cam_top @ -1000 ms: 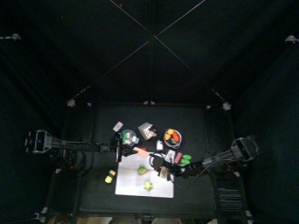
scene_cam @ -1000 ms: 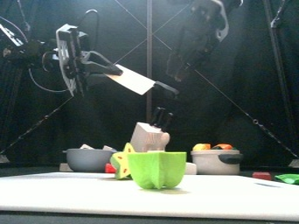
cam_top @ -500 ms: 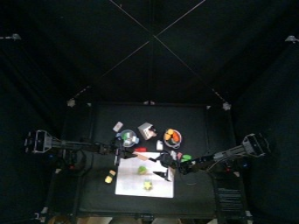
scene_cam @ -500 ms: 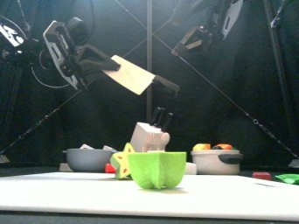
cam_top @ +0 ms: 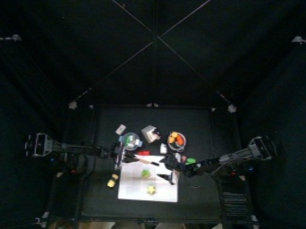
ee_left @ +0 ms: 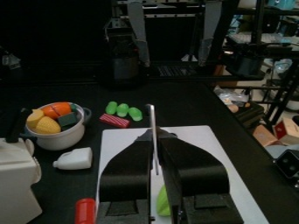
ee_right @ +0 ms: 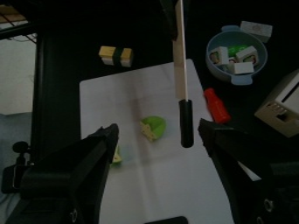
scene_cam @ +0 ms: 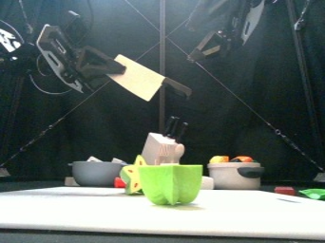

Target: Regrasp cleaver handle

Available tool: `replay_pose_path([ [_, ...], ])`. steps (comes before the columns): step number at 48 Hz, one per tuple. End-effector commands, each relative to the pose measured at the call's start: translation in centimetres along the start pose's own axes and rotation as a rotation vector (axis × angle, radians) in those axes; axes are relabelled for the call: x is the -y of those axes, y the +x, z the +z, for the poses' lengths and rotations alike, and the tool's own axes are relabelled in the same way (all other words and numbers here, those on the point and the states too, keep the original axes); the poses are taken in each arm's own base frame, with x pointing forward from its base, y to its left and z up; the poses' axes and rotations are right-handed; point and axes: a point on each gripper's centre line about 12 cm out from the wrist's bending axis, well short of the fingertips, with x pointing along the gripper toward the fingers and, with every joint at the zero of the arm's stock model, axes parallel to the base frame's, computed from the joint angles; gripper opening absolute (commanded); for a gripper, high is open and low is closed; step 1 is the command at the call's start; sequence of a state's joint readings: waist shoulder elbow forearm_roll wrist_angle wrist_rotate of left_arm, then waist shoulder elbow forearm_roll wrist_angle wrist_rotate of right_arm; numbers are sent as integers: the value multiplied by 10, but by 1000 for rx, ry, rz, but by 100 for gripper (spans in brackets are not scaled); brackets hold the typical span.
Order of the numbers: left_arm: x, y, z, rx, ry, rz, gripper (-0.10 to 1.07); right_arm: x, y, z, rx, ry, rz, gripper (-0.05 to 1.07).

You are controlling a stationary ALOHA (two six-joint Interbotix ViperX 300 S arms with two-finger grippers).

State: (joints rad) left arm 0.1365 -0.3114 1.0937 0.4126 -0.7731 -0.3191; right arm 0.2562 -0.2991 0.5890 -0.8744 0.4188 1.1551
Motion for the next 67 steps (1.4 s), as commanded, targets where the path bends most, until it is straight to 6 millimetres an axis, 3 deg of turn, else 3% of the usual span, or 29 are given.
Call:
replay_pose_path([
  [1, 1, 1, 7, 27, 6, -8, 46, 1, -9, 10, 35, 14, 8, 102],
  [25, 18, 9, 17, 57, 58, -84, 46, 17, 11, 3, -1, 46, -27, 102],
  [55, 14, 10, 26, 106, 66, -54, 46, 8, 41, -14, -63, 75, 15, 101],
  [62, 15, 10, 26, 114, 66, -59, 46, 8, 41, -12, -60, 79, 14, 97],
  [67, 15, 10, 26, 119, 66, -60, 46, 9, 41, -12, -60, 79, 13, 88],
])
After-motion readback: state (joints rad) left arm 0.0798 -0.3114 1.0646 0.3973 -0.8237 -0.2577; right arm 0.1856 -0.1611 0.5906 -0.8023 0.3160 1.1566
